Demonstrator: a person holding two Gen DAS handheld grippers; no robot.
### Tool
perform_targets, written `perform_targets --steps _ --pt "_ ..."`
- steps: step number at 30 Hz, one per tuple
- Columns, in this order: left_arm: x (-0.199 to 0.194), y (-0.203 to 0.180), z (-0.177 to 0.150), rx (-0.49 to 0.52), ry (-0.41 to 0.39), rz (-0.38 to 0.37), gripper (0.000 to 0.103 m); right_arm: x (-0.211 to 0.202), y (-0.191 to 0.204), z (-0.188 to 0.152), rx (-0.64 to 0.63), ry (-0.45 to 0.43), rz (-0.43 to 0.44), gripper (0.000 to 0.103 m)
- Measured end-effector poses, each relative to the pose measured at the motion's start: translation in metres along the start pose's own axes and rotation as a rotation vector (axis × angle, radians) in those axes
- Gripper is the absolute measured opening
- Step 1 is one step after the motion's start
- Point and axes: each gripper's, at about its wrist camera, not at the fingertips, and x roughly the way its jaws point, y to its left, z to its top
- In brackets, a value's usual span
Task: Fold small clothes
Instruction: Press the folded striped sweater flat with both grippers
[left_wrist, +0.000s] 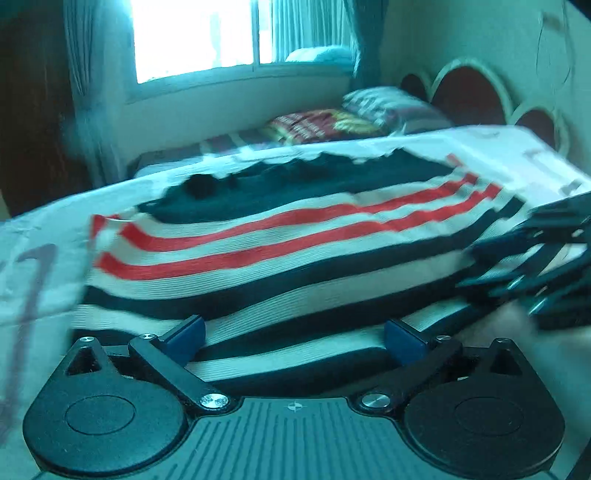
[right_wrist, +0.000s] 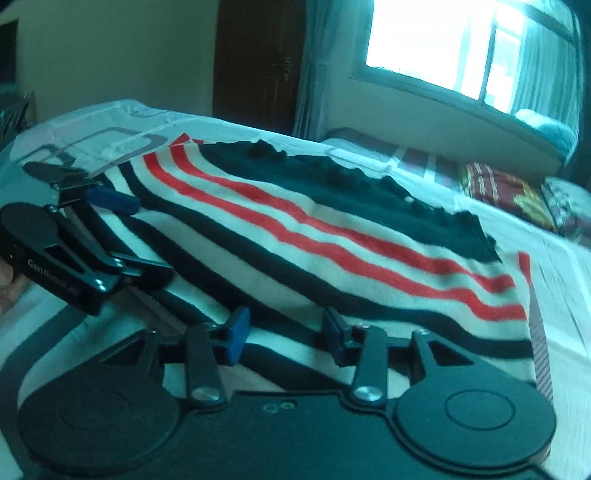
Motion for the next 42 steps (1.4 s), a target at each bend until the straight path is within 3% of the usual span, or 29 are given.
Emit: perform_targets --steps 4,7,9,13,15,17,18,20,24,29,31,33,34,37,39,42 --pt "-0.011 0.037 -0.013 -0.088 0.011 0.007 0.102 -0.017 -0.028 -0.016 0.058 0.017 -0.046 0.040" --pt "-0.014 0.041 -0.020 -0.071 0.011 0.013 0.102 -0.030 -0.060 -0.032 0.141 0.040 -0.141 0.040" --pt "-0.011 0.038 -0.020 -0.070 0.011 0.024 0.102 -0.037 -0.078 -0.043 0.221 0.028 -0.127 0.040" --pt "-0.014 0.033 -0.012 -0.073 0.025 0.059 0.102 -0.042 -0.075 -0.034 0.233 0.046 -0.149 0.038" --pt "-0.022 0.032 -0.008 -0.081 0.008 0.077 0.102 -0.054 -0.072 -0.030 0.248 0.015 -0.163 0.041" --pt "-0.016 0.036 -0.011 -0.086 0.055 0.104 0.102 -0.056 -0.073 -0.034 0.258 0.034 -0.194 0.042" --pt "-0.013 0.040 -0.015 -0.100 0.058 0.089 0.102 -0.049 -0.077 -0.041 0.262 0.080 -0.220 0.039" --pt "-0.012 0.042 -0.015 -0.105 0.059 0.078 0.103 -0.048 -0.084 -0.057 0.278 0.041 -0.213 0.039" --pt "-0.012 0.044 -0.018 -0.099 0.046 0.072 0.103 -0.046 -0.077 -0.055 0.248 0.045 -0.249 0.039" --pt "-0.013 0.044 -0.020 -0.100 0.041 0.068 0.103 -0.047 -0.074 -0.057 0.239 0.042 -0.253 0.039" --pt "-0.019 0.041 -0.009 -0.105 0.068 0.101 0.103 -0.048 -0.076 -0.047 0.251 0.073 -0.256 0.039" --pt "-0.032 0.035 0.001 -0.107 0.043 0.149 0.103 -0.062 -0.071 -0.039 0.264 0.024 -0.272 0.044" --pt "-0.035 0.031 0.004 -0.123 0.033 0.137 0.103 -0.066 -0.069 -0.036 0.281 0.003 -0.269 0.045" --pt "-0.031 0.015 0.008 -0.148 0.006 0.049 0.103 -0.057 -0.053 -0.027 0.310 -0.006 -0.163 0.042" --pt "-0.018 0.003 0.008 -0.151 0.035 0.027 0.103 -0.042 -0.032 -0.018 0.255 -0.007 -0.121 0.040" --pt "-0.004 -0.016 0.000 -0.103 0.075 0.072 0.103 -0.021 -0.006 -0.014 0.177 0.004 -0.109 0.042"
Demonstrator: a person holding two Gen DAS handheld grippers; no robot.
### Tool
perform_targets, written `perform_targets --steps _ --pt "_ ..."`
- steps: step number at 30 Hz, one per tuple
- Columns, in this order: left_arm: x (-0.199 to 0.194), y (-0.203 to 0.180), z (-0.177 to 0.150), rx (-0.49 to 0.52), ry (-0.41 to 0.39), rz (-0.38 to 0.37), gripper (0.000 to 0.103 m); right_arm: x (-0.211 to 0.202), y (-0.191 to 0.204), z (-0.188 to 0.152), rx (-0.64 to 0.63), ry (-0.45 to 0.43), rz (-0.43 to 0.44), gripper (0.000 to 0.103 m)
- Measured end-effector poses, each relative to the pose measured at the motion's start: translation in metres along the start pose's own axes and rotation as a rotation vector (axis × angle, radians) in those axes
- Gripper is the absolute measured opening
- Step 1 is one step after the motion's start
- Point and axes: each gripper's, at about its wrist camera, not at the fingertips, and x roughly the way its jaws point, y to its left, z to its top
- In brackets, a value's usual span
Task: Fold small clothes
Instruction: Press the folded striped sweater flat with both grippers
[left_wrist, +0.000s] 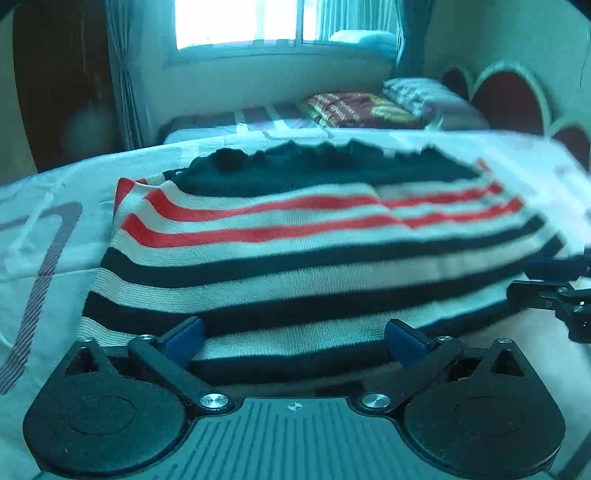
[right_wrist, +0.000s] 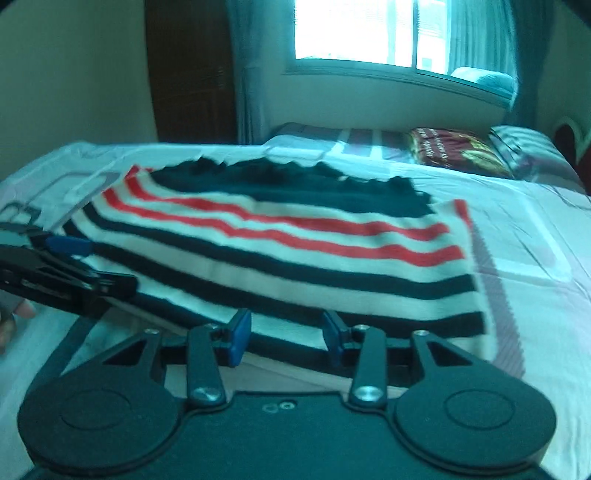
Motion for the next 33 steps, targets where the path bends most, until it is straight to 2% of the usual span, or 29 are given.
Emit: perform_targets --steps 1,2,5,7,9,12,14,16,25,29,31,33 --pt "0.000 0.000 -0.003 0.003 -0.002 0.003 0.103 0.006 0.005 -0.004 -0.036 0.020 -0.028 0.042" --pt "0.000 0.005 -0.005 -0.015 -0.004 -0.003 0.103 0.006 0.004 -0.009 -0.049 0.005 -0.037 0.044" --pt "-0.008 0.013 0.001 -0.017 -0.034 0.021 0.103 0.002 -0.010 -0.002 0.032 0.020 -0.009 0.043" --pt "-0.006 0.017 0.013 -0.018 -0.065 0.021 0.103 0.000 -0.013 0.009 0.040 -0.036 -0.011 0.044" --pt "0.005 0.016 0.027 -0.041 -0.061 -0.001 0.103 0.012 -0.012 0.021 0.045 -0.046 0.000 0.044" --pt "0.024 0.004 0.041 -0.014 -0.057 0.004 0.103 0.036 0.000 0.031 0.013 -0.071 0.015 0.045" --pt "0.037 0.003 0.039 -0.026 -0.016 0.006 0.103 0.049 0.005 0.029 -0.016 -0.046 0.013 0.047" --pt "0.039 0.012 0.034 -0.073 -0.026 -0.027 0.103 0.052 0.004 0.022 -0.048 -0.074 0.009 0.048" --pt "0.037 0.011 0.029 -0.064 -0.038 -0.019 0.103 0.046 -0.002 0.022 -0.069 -0.055 0.030 0.048" --pt "0.023 0.034 0.022 -0.071 -0.014 0.032 0.103 0.028 -0.033 0.011 -0.026 -0.047 -0.066 0.050" --pt "0.019 0.052 0.012 -0.097 -0.035 0.004 0.103 0.022 -0.060 0.001 0.055 -0.041 -0.048 0.052" --pt "0.022 0.047 0.015 -0.048 -0.025 0.030 0.103 0.021 -0.061 0.001 0.040 -0.041 -0.046 0.052"
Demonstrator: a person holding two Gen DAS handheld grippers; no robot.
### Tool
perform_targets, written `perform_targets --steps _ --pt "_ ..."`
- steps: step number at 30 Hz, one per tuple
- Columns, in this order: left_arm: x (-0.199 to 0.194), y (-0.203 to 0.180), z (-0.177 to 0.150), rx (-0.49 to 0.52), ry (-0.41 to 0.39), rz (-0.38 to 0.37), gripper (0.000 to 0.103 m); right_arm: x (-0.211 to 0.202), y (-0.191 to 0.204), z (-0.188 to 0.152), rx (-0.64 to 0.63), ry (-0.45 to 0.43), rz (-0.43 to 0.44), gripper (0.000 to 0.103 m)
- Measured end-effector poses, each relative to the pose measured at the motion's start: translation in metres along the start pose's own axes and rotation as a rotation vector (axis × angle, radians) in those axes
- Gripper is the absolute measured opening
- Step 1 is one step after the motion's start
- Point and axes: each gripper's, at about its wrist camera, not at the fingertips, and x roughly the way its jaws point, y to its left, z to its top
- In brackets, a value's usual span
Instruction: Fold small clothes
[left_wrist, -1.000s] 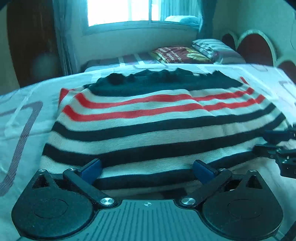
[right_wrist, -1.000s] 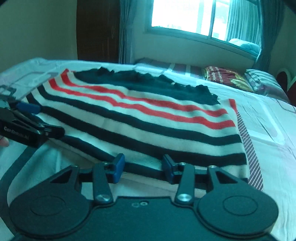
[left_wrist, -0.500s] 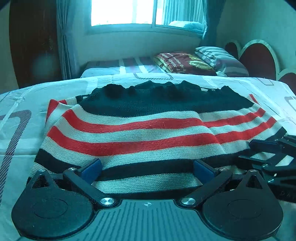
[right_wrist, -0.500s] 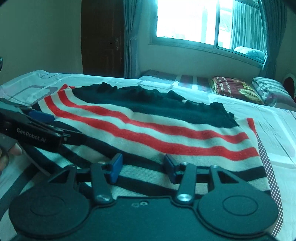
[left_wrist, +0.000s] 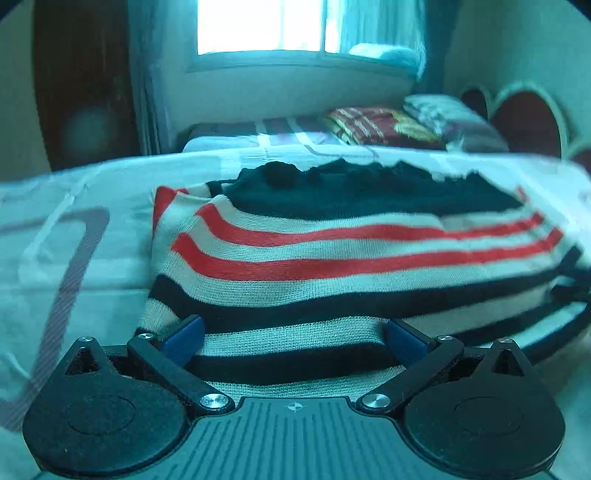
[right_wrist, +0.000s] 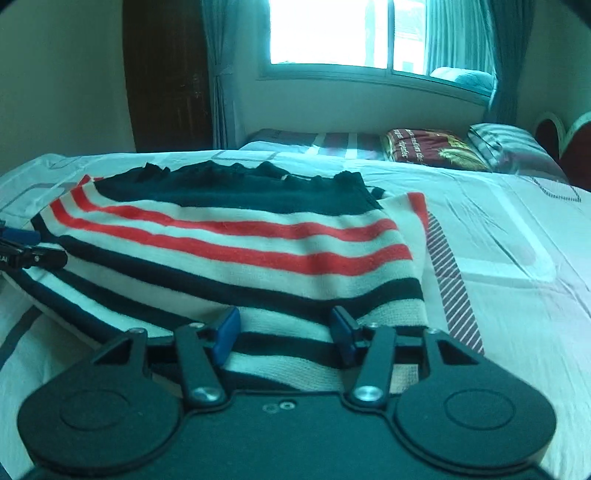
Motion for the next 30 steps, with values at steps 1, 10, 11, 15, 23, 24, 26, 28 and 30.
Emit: perform_targets --steps 1,10,11,15,23,24,26,28,30 --pt "0.000 -0.002 0.004 -0.005 0.015 0.012 0.103 0.001 0.005 0.003 -0.018 0.003 -0.016 0.052" --pt "-0.086 0.040 -0.044 -0.477 -0.056 -0.155 0.086 -0.057 -0.003 0.007 0.154 -0.045 0.058 0.026" --pt "-0.085 0.047 -0.054 -0.562 -0.039 -0.191 0.065 -0.061 -0.002 0.007 0.174 -0.048 0.075 0.021" --pt "-0.055 0.067 -0.084 -0.831 -0.018 -0.226 0.062 -0.070 0.006 0.010 0.230 -0.046 0.132 0.022" --pt "-0.016 0.072 -0.085 -0.988 -0.230 -0.254 0.071 -0.054 0.020 0.023 0.252 -0.039 0.182 0.021" --pt "-0.012 0.071 -0.082 -0.983 -0.242 -0.247 0.070 -0.047 0.021 0.025 0.257 -0.034 0.194 0.020" --pt "-0.001 0.076 -0.078 -1.010 -0.248 -0.293 0.035 -0.030 0.023 0.029 0.274 -0.017 0.220 0.016" --pt "0.013 0.093 -0.082 -1.115 -0.196 -0.340 0.015 -0.012 0.028 0.033 0.287 0.001 0.243 0.012" --pt "0.012 0.096 -0.078 -1.088 -0.208 -0.373 0.015 0.004 0.033 0.036 0.303 0.015 0.256 0.009"
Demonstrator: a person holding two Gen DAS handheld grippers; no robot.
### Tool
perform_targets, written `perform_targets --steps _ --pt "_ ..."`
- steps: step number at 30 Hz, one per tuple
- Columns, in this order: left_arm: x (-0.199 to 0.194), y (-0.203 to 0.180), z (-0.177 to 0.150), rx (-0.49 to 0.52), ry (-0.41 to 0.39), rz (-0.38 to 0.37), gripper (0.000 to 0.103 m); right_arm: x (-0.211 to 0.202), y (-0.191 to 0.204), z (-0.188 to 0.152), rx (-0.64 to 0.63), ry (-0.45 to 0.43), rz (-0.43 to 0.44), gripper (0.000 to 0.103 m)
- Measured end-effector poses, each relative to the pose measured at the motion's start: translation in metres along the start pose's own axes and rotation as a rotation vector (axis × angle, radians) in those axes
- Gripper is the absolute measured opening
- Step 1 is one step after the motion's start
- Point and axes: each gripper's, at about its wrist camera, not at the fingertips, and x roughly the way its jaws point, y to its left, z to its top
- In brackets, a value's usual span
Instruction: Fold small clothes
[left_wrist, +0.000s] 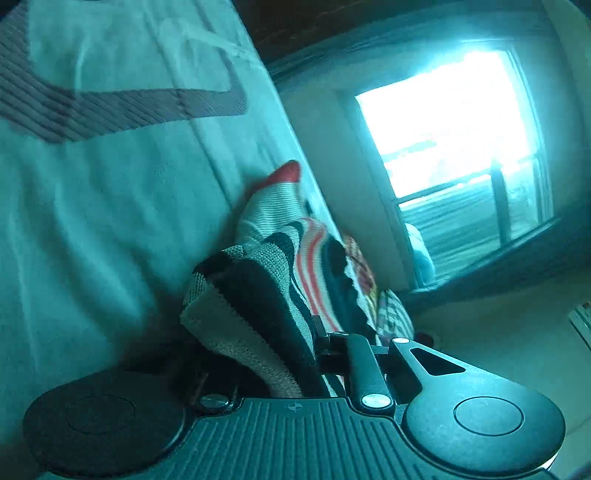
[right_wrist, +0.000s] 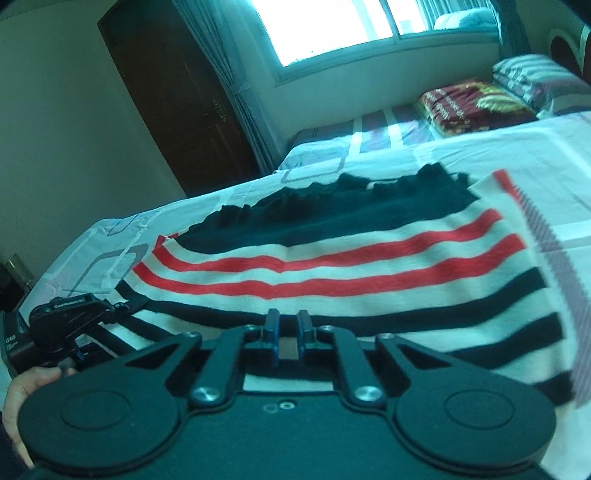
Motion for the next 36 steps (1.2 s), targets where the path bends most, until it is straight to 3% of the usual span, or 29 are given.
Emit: perform_targets --steps 2,8,9,13,16,19,22,26,30,32,34,35,36 --pt "-0.005 -0.014 -0.002 0.091 0.006 -0.009 0.015 0.010 0.002 0.002 0.013 0.001 0.009 0.009" --pt "-0.004 -0.023 0.002 0.170 0.014 0.013 0.015 0.037 0.004 0.002 0.004 0.029 0.021 0.006" --pt "-0.002 -0.020 0.002 0.167 0.023 0.029 0.015 0.044 0.003 -0.001 -0.010 0.046 0.007 0.000" --pt "0.001 0.004 0.005 0.054 0.053 0.024 0.015 0.045 0.002 -0.002 -0.011 0.034 0.001 0.000" --pt "0.001 -0.004 0.002 0.075 0.035 0.027 0.015 0.045 0.004 -0.003 -0.021 0.032 -0.014 0.000" --pt "-0.004 -0.035 0.000 0.183 0.017 -0.002 0.015 0.047 0.003 -0.002 -0.012 0.035 -0.015 0.000" --pt "-0.005 -0.092 -0.004 0.374 0.043 -0.045 0.015 0.047 -0.003 -0.001 0.039 0.037 0.000 0.000" --pt "0.013 -0.171 -0.021 0.550 0.123 -0.105 0.015 0.041 -0.019 0.003 0.187 0.032 0.052 0.000" --pt "0.049 -0.231 -0.067 0.688 0.261 -0.133 0.015 -0.003 -0.053 0.005 0.322 -0.072 0.051 0.005" --pt "0.074 -0.251 -0.105 0.795 0.337 -0.105 0.015 -0.037 -0.078 0.006 0.378 -0.151 0.016 0.011" --pt "0.098 -0.254 -0.138 0.819 0.415 -0.064 0.015 -0.072 -0.108 0.005 0.448 -0.216 -0.026 0.021" --pt "0.114 -0.251 -0.156 0.820 0.462 -0.042 0.018 -0.088 -0.121 0.003 0.473 -0.243 -0.039 0.023" --pt "0.129 -0.245 -0.172 0.803 0.529 -0.004 0.029 -0.101 -0.134 0.002 0.494 -0.258 -0.052 0.026"
